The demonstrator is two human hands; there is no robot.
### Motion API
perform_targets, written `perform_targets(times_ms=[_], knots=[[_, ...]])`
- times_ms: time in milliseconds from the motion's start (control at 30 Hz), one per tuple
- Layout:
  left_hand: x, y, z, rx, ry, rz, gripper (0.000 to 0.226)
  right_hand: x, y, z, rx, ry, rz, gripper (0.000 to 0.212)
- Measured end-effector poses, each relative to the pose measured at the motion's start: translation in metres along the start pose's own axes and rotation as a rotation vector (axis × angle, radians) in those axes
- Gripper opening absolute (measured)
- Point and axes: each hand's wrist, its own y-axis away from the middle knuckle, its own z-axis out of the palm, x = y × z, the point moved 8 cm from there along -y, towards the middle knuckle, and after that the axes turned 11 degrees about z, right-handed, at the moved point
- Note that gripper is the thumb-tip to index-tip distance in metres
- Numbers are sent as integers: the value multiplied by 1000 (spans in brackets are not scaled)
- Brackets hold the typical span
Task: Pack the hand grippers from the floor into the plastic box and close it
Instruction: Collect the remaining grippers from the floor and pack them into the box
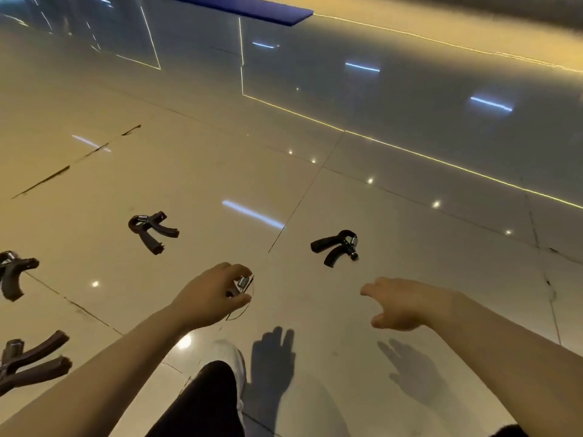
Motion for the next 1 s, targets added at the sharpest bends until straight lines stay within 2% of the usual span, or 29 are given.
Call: perform_targets(times_ms=[133, 200, 300, 400, 500, 700, 833, 1000], knots=[[-66, -3, 22, 91, -11, -156, 48, -23, -49, 10, -27, -78, -82, 66], [-98, 0, 33, 115, -131, -243, 52, -28, -78, 18, -41, -100, -86, 69], [-136, -3, 47, 143, -246, -307, 57, -26, -122, 29, -84, -151, -38, 74], [-166, -11, 69, 160, -174, -368, 64, -20, -164, 36, -87, -382, 41, 74], [-181, -12, 96, 131, -131, -418, 75, -22, -204, 48, -27, -576, 82, 76], [-195, -1, 107, 149, -134, -440, 78, -28, -255, 47, 222, -611, 179, 75], [-201, -7, 101, 141, -159, -437, 89, -31, -263, 53, 235, -575, 181, 65], [-203, -18, 97, 142, -140, -460, 88, -30, -248, 55, 361, -538, 156, 45]])
